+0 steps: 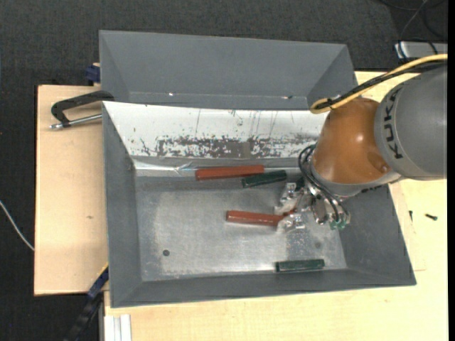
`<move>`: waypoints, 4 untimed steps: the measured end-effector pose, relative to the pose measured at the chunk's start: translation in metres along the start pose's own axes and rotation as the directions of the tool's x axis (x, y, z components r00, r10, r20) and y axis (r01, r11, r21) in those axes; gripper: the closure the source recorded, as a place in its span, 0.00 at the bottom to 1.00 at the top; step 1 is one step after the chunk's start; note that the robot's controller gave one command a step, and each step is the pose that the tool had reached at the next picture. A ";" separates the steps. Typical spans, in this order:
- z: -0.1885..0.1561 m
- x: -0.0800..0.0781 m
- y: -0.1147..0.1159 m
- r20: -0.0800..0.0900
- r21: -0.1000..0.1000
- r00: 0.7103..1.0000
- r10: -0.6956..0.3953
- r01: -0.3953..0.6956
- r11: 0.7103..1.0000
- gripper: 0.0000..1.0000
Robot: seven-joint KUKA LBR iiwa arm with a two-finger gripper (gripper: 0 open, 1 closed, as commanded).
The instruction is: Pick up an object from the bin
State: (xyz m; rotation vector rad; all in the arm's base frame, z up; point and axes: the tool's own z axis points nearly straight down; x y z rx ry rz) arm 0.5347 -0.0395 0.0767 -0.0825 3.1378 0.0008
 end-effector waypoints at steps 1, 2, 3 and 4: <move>0.000 0.000 0.000 0.000 0.000 1.000 0.000 0.000 1.000 1.00; 0.000 0.000 0.000 0.000 0.000 1.000 0.000 0.000 1.000 1.00; 0.000 0.000 0.000 0.000 0.001 1.000 -0.001 0.001 1.000 1.00; -0.122 -0.014 0.022 0.003 0.000 0.978 -0.209 0.209 0.978 1.00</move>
Offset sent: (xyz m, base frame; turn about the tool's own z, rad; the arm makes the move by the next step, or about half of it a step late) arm 0.0000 0.0000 0.0000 0.0000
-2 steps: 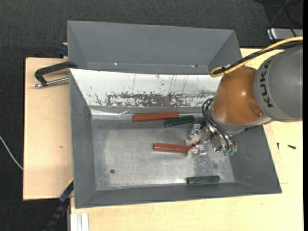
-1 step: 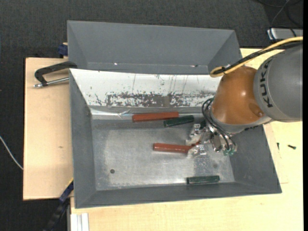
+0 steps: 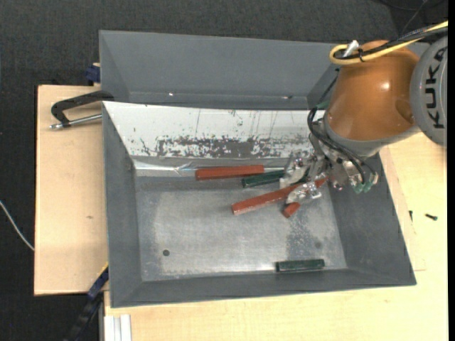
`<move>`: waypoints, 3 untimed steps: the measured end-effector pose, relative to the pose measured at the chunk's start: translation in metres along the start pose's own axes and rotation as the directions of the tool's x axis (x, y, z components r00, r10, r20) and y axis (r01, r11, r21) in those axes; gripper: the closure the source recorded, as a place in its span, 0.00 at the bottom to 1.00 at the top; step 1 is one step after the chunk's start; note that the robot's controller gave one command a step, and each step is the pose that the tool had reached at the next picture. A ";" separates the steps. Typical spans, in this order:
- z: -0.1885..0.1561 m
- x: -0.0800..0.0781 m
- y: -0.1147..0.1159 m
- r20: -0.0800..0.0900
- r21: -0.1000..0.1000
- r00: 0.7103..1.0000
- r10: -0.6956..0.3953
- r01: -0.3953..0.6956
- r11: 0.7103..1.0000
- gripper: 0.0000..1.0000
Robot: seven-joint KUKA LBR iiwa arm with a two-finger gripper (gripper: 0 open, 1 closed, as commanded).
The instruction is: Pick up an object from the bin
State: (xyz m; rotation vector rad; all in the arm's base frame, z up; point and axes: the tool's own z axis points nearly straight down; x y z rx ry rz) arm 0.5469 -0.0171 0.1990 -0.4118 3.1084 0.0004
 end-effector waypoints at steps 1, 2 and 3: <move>0.000 0.000 0.000 0.000 0.000 1.000 0.000 0.000 1.000 1.00; 0.000 0.000 0.000 0.000 0.000 1.000 0.000 0.000 1.000 1.00; -0.033 -0.017 0.020 -0.001 0.000 0.988 -0.152 0.152 0.988 1.00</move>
Offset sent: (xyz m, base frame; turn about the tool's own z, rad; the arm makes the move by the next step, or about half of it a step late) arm 0.0157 -0.0368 0.1092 -0.3993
